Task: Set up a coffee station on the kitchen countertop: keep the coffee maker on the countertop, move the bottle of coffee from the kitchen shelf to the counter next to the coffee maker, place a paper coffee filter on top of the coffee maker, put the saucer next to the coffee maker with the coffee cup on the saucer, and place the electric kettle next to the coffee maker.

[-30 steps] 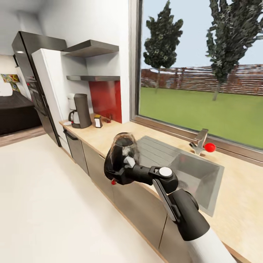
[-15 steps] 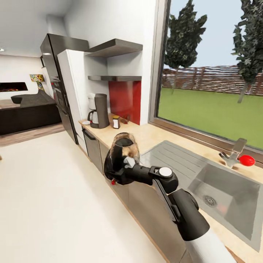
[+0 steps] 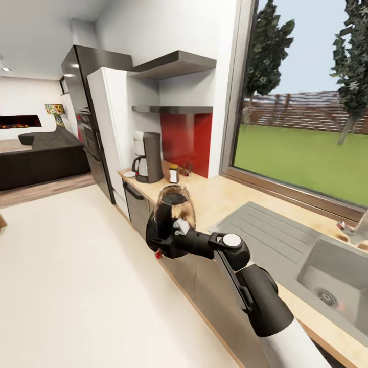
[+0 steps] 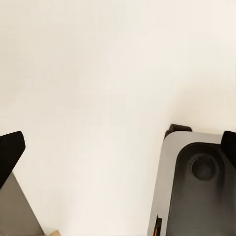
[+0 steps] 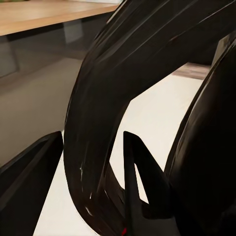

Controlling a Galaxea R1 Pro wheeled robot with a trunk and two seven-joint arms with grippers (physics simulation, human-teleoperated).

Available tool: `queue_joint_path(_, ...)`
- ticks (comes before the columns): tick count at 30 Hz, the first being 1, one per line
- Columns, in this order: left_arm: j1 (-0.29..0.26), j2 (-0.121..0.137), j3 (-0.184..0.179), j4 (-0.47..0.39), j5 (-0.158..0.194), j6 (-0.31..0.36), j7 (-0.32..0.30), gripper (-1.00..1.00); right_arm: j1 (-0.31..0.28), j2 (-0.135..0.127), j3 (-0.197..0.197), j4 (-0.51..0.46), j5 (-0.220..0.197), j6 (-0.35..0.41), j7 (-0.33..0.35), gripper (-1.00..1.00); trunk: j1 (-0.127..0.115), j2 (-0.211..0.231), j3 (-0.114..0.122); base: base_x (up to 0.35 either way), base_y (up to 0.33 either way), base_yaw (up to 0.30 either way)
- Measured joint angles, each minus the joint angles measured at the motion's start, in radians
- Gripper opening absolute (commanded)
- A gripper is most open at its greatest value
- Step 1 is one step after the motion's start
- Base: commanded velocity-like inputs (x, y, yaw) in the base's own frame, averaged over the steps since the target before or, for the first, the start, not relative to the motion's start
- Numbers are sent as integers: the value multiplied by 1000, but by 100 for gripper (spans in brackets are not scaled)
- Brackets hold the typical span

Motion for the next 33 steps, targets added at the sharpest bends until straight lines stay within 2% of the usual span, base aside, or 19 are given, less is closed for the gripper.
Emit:
queue_joint_path(11,0,1,5,0,1,1,0,100,0,0,0,1,1,0,0,-100,0,0,0,279,226,0)
queue_joint_path(19,0,1,5,0,1,1,0,100,0,0,-2,1,2,-1,0,-100,0,0,0,324,85,0)
queue_joint_path(21,0,1,5,0,1,1,0,100,0,0,-12,1,3,-2,0,-100,0,0,0,333,12,0)
queue_joint_path(26,0,0,5,0,1,1,0,100,0,0,-68,2,1,-1,0,-100,0,0,0,334,3,0)
queue_joint_path(33,0,0,3,0,1,2,0,100,0,0,-79,1,-2,0,0,-100,0,0,0,335,0,0)
